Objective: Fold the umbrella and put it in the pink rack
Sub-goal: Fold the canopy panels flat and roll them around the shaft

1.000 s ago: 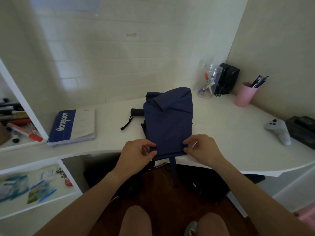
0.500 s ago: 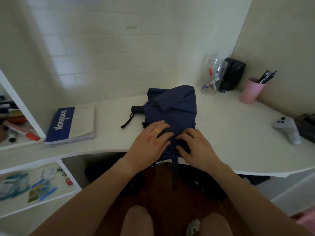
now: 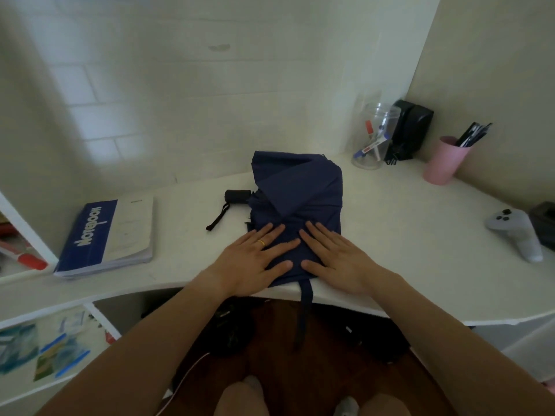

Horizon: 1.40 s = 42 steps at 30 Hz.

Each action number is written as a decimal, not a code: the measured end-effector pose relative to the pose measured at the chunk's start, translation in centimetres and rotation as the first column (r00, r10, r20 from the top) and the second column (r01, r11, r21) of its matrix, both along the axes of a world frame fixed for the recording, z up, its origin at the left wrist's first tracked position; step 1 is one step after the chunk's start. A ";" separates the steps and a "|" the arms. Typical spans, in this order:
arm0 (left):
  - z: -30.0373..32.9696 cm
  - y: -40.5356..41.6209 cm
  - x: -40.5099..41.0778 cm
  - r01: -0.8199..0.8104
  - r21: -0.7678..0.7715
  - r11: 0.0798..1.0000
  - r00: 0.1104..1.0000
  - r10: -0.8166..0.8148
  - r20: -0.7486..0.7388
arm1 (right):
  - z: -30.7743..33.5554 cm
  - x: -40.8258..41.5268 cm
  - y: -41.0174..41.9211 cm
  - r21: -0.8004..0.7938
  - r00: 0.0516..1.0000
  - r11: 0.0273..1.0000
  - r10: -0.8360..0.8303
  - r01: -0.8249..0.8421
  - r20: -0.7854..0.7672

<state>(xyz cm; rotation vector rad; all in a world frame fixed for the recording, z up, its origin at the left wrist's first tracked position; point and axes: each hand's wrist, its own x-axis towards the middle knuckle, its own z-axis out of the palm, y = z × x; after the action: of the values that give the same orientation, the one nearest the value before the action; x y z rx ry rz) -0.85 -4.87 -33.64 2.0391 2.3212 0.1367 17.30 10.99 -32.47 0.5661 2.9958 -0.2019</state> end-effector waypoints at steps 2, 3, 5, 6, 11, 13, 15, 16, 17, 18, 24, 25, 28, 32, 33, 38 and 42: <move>0.4 1.0 -0.5 -0.002 -0.040 0.999 1.000 0.002 0.006 | 0.4 -0.9 0.4 -0.022 0.999 1.000 -0.010 0.010 0.035; 0.6 1.2 -0.7 0.004 -0.046 0.999 1.000 -0.003 0.014 | 0.7 -1.1 0.6 -0.057 0.999 0.998 -0.010 0.013 0.052; 0.6 1.2 -1.0 0.015 -0.042 0.999 1.000 -0.014 0.026 | 1.8 -1.0 1.0 -0.199 0.999 0.979 -0.053 0.050 -0.009; 0.4 1.1 -1.0 0.017 -0.037 0.999 0.999 -0.016 0.029 | 2.5 -0.9 1.2 -0.273 0.980 0.958 -0.132 0.087 -0.149; -0.2 1.2 -1.1 0.021 0.027 0.999 1.000 -0.021 0.004 | 7.5 -1.9 3.3 -0.493 0.395 0.820 -0.573 0.291 -0.718; 0.0 1.1 -1.2 0.014 0.015 1.000 1.000 -0.014 0.004 | 8.6 -3.0 3.8 -0.640 0.476 0.740 -0.648 0.207 -0.595; 0.2 1.0 -1.0 0.009 0.017 1.000 1.000 -0.009 -0.005 | 8.9 -3.7 3.8 -0.681 0.501 0.715 -0.653 0.158 -0.569; 0.3 0.9 -0.9 0.007 0.031 1.000 1.000 -0.006 -0.010 | 9.1 -3.6 3.6 -0.685 0.474 0.713 -0.659 0.147 -0.584; 0.2 0.9 -0.8 0.008 0.057 0.998 1.000 -0.007 -0.021 | 9.2 -3.3 3.3 -0.694 0.446 0.709 -0.665 0.125 -0.599; 0.2 0.8 -0.7 0.011 0.088 0.996 0.999 -0.008 -0.033 | 9.4 -2.9 2.9 -0.705 0.431 0.704 -0.665 0.088 -0.610; -0.1 -0.3 0.5 -0.060 0.338 0.939 0.998 0.053 0.029 | 6.6 0.6 0.7 -0.729 0.540 0.683 -0.598 -0.044 -0.593; 0.1 -0.6 0.9 -0.125 0.386 0.914 0.989 0.085 0.118 | 5.9 1.1 0.5 -0.743 0.561 0.669 -0.601 -0.036 -0.569; 0.8 -1.6 1.9 -0.441 0.445 0.779 0.864 0.233 0.447 | 4.1 2.3 0.0 -0.760 0.620 0.650 -0.597 0.000 -0.510; 3.5 -1.7 2.3 -0.752 0.240 0.614 0.410 0.151 0.899 | 3.0 2.9 -0.3 -0.784 0.633 0.620 -0.621 0.037 -0.461; 4.3 -1.5 2.5 -0.748 0.184 0.638 0.331 0.118 0.936 | 2.9 2.9 -0.4 -0.786 0.629 0.617 -0.629 0.046 -0.457; 5.6 -0.5 2.5 -0.787 0.120 0.605 0.192 0.056 0.980 | 3.4 2.7 -0.9 -0.769 0.635 0.636 -0.620 0.064 -0.461; 5.0 -0.8 2.6 -0.769 0.086 0.633 0.134 0.028 0.991 | 4.3 2.8 -1.0 -0.803 0.620 0.592 -0.655 0.065 -0.432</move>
<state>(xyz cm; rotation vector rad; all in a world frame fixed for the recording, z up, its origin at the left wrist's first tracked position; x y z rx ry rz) 1.77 -5.69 -28.64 0.5865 1.8541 1.8118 20.11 10.03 -28.16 1.2529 2.8531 -1.9896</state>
